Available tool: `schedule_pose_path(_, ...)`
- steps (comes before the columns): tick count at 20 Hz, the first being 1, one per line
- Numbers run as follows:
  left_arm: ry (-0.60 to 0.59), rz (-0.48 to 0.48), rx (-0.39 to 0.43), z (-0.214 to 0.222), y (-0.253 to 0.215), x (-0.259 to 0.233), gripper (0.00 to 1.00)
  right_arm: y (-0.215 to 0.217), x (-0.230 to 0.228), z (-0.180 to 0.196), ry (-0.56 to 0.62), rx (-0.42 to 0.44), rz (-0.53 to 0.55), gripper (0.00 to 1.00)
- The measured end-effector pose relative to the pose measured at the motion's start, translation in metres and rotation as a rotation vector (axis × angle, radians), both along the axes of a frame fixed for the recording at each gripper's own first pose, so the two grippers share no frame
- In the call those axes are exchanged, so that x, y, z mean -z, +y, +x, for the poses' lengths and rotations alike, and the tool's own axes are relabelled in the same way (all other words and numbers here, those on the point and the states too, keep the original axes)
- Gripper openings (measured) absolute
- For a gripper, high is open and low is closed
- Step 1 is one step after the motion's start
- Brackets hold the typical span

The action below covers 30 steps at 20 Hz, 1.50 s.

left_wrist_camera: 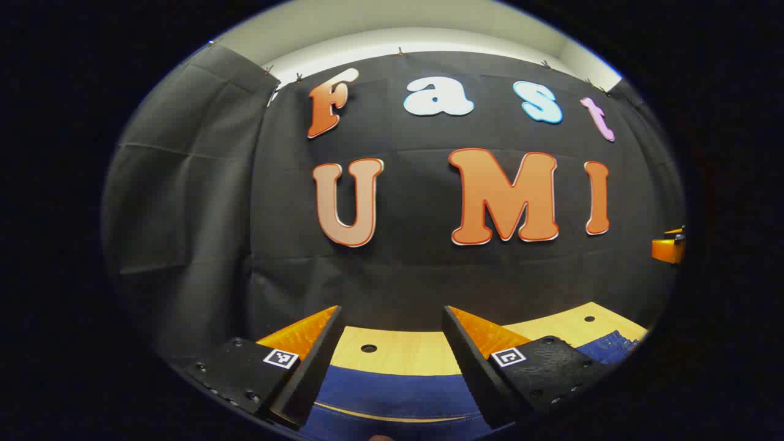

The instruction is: Grasp the waist and the cuffs of the jeans and fold them to make the two legs overlap; first hold the waist and fold one-third of the jeans toward the cuffs, then hold the cuffs and fold the remaining one-third in the same direction to finish folding.

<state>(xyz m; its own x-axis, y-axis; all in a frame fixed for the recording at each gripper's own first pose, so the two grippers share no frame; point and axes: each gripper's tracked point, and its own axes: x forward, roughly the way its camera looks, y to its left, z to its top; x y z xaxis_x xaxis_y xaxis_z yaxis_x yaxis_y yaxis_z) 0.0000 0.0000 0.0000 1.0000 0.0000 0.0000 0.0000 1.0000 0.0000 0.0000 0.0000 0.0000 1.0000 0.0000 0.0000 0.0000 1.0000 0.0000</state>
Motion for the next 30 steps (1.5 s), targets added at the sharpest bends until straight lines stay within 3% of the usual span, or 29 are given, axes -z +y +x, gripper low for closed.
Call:
schedule_pose_path(7,-0.021,0.002,0.005,0.001,0.012,-0.004,0.98,0.003,0.003,0.005,0.011,0.005,-0.031,0.97)
schedule_pose_path(17,-0.084,0.04,-0.093,-0.014,0.083,-0.027,0.98,-0.02,-0.004,0.0,-0.018,0.064,-0.012,0.97)
schedule_pose_path(26,0.078,0.031,-0.22,-0.02,0.149,0.023,0.98,-0.072,0.062,-0.004,0.179,0.144,0.011,0.97)
schedule_pose_path(30,0.182,-0.039,-0.204,-0.02,0.156,0.06,1.0,-0.086,0.094,-0.007,0.303,0.135,0.115,0.97)
